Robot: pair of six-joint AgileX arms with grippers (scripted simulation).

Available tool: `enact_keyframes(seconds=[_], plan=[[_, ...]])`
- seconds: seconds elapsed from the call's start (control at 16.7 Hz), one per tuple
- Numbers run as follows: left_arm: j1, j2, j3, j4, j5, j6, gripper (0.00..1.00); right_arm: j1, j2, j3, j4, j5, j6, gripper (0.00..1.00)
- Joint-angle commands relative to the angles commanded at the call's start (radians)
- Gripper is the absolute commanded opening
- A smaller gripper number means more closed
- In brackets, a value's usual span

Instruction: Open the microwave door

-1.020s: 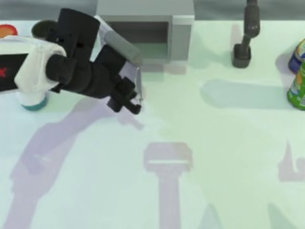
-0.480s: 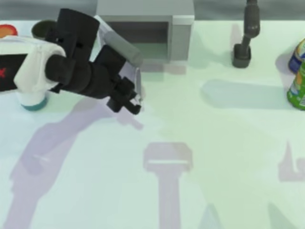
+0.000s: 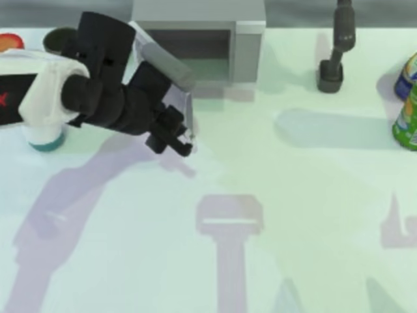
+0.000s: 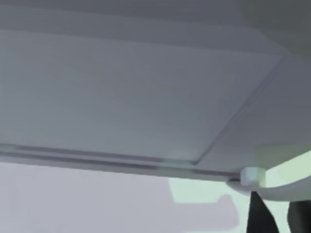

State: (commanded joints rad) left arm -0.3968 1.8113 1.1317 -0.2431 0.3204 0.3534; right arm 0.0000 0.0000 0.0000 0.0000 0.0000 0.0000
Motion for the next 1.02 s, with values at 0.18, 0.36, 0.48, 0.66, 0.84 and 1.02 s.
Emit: enact_keyframes(seconds=[0.18,0.36,0.48,0.66,0.84,1.02], plan=[[0.000,0.000,0.000,0.000,0.000,0.000,0.00,0.000,0.000,0.000,0.000,0.000,0.000,1.00],[-0.005,0.001,-0.005,-0.003,0.009,-0.002,0.00,0.000,0.000,0.000,0.000,0.000,0.000,1.00],[0.005,-0.002,-0.004,-0.009,0.020,0.021,0.00,0.000,0.000,0.000,0.000,0.000,0.000,1.00],[0.023,-0.006,-0.003,-0.020,0.039,0.055,0.00,0.000,0.000,0.000,0.000,0.000,0.000,1.00],[0.024,-0.006,-0.004,-0.021,0.040,0.057,0.00,0.000,0.000,0.000,0.000,0.000,0.000,1.00],[0.024,-0.006,-0.004,-0.021,0.040,0.057,0.00,0.000,0.000,0.000,0.000,0.000,0.000,1.00]])
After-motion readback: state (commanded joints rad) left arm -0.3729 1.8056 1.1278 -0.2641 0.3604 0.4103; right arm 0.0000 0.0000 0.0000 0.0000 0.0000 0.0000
